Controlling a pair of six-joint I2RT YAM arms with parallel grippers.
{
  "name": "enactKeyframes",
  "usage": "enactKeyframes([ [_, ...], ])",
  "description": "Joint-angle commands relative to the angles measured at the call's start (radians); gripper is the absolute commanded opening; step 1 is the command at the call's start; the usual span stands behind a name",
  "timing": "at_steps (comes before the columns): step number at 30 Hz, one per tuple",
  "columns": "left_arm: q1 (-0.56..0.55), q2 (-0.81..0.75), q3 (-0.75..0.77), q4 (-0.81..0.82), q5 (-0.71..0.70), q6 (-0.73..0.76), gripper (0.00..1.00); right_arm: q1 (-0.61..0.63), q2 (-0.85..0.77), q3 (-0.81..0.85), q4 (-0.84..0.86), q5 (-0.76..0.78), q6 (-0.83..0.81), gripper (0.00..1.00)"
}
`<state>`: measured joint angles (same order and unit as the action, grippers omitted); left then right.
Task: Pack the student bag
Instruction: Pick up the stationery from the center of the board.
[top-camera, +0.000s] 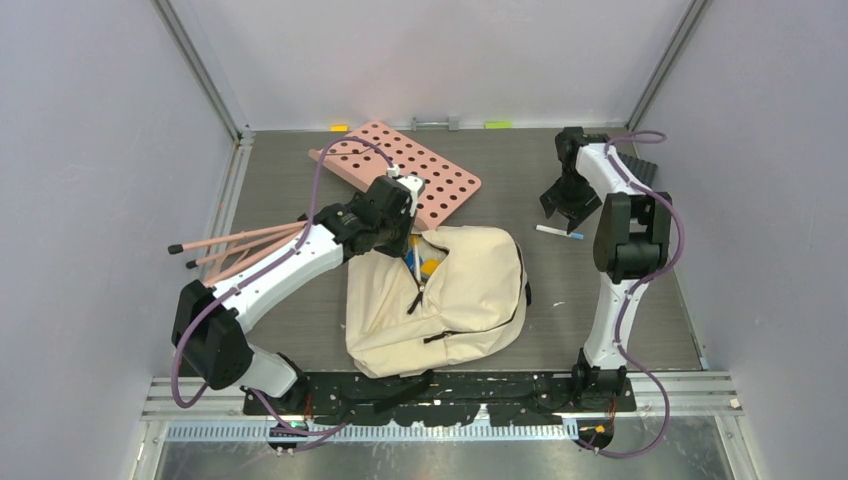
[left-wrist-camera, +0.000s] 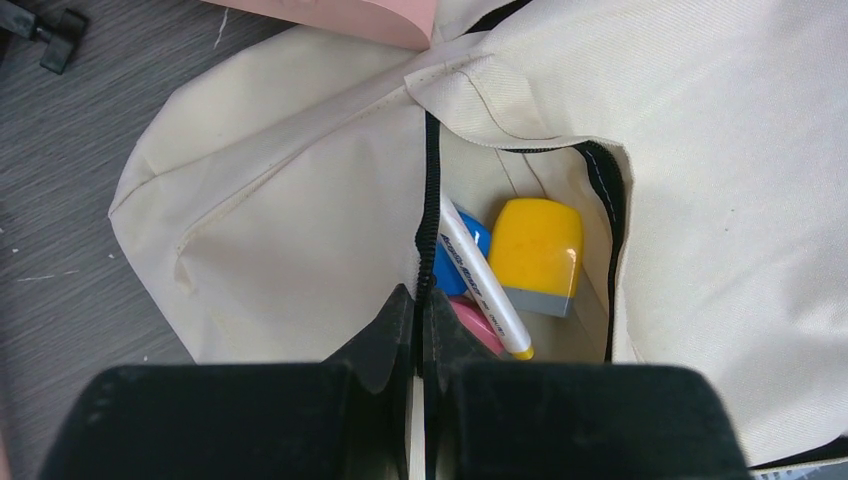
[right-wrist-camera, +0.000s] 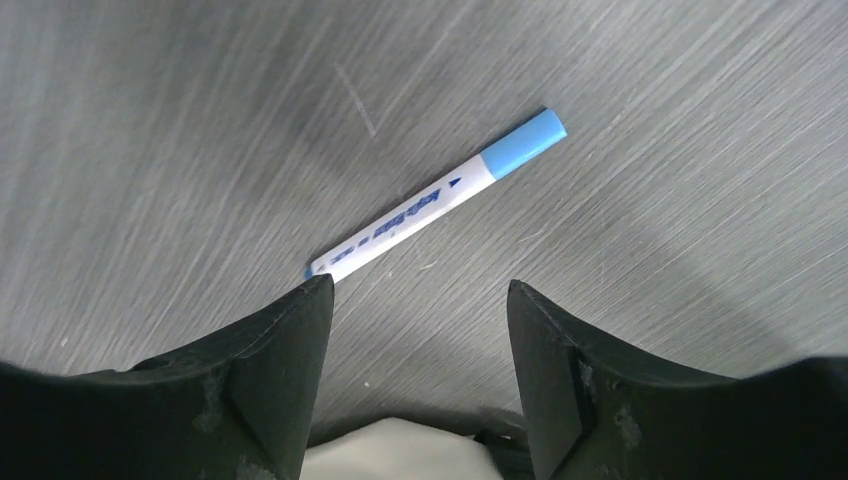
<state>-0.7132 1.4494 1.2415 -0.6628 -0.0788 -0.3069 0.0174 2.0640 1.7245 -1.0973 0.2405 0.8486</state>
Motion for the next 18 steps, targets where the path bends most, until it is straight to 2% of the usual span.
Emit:
enactKeyframes([
  [1, 0.009, -0.03, 0.012, 0.059, -0.08, 0.019, 0.0, -0.036, 0.033, 0.02, -0.074, 0.062, 0.199, 0.69],
  [5, 0.009, -0.048, -0.006, 0.058, -0.089, 0.014, 0.0, -0.062, 0.055, -0.016, -0.081, 0.042, 0.289, 0.65],
  [15, 0.009, -0.07, -0.022, 0.052, -0.106, -0.006, 0.0, -0.071, 0.09, -0.064, -0.049, 0.051, 0.35, 0.57],
  [18, 0.009, -0.075, -0.026, 0.051, -0.112, -0.011, 0.0, -0.069, 0.089, -0.092, -0.041, 0.044, 0.361, 0.49],
])
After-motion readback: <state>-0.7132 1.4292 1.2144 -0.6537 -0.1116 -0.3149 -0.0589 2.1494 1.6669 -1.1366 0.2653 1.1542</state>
